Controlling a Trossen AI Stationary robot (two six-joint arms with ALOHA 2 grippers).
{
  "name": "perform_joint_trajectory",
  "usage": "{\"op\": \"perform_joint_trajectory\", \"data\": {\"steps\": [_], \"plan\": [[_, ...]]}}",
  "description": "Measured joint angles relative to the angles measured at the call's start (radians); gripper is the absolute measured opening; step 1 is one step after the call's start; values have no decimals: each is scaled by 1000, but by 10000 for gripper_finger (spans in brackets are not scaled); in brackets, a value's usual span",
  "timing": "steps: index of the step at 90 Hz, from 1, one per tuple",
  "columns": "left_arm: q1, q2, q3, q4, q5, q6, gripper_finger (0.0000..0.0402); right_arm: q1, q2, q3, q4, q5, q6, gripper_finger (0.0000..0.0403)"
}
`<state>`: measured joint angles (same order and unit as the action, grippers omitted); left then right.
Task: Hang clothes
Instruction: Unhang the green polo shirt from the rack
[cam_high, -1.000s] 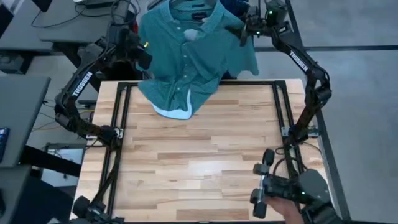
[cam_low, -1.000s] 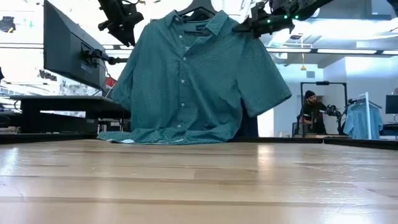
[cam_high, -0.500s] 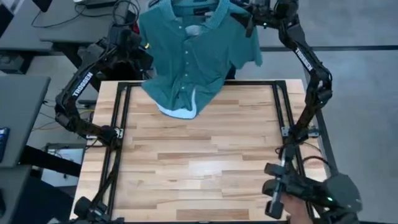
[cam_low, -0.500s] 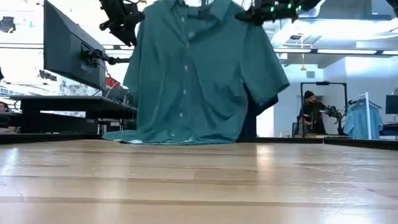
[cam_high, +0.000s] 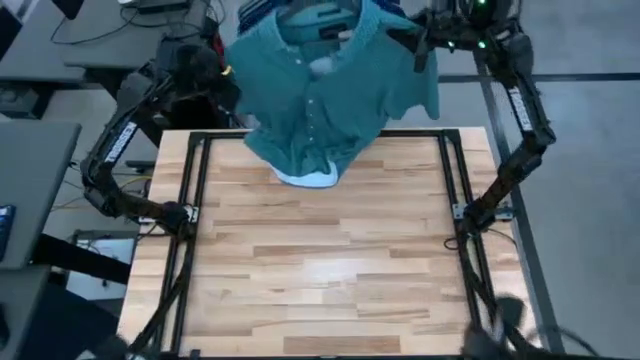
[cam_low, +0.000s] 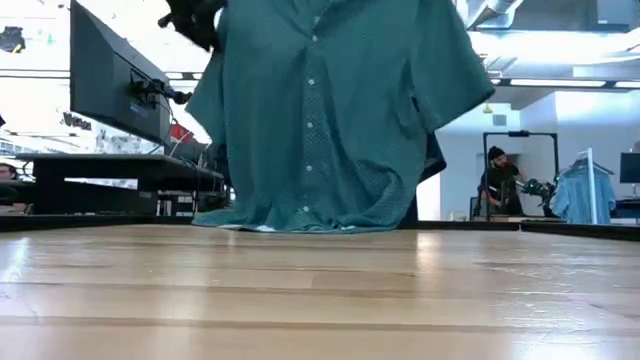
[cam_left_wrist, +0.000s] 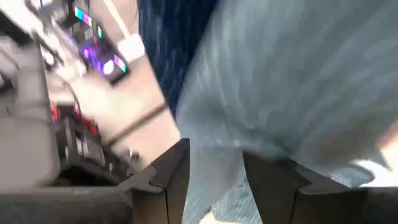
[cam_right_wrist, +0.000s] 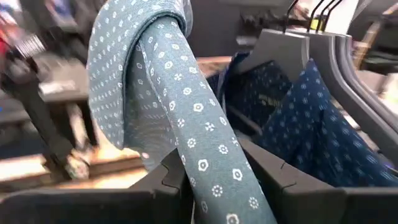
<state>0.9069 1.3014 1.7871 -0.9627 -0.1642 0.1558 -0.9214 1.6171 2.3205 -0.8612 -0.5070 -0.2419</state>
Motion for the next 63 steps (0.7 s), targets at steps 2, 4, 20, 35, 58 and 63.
{"op": "perform_joint_trajectory", "data": {"steps": [2, 4, 20, 35, 58, 63], "plan": [[-11, -8, 14, 0, 1, 2, 133, 17, -13, 6, -23, 37, -13, 92], [-22, -16, 28, 1, 4, 6, 133, 32, -26, 9, -43, 69, -20, 92], [-94, -69, 118, 29, 214, 38, 133, 107, -68, 11, -227, 167, -5, 92], [-133, -65, 155, 64, 462, -23, 137, 227, -43, 8, -382, 188, -28, 92], [-251, -15, 156, 90, 474, -90, 146, 339, -26, 8, -330, 201, -99, 92], [-275, -7, 156, 83, 474, -90, 146, 336, -27, 9, -321, 200, -97, 92]]}}
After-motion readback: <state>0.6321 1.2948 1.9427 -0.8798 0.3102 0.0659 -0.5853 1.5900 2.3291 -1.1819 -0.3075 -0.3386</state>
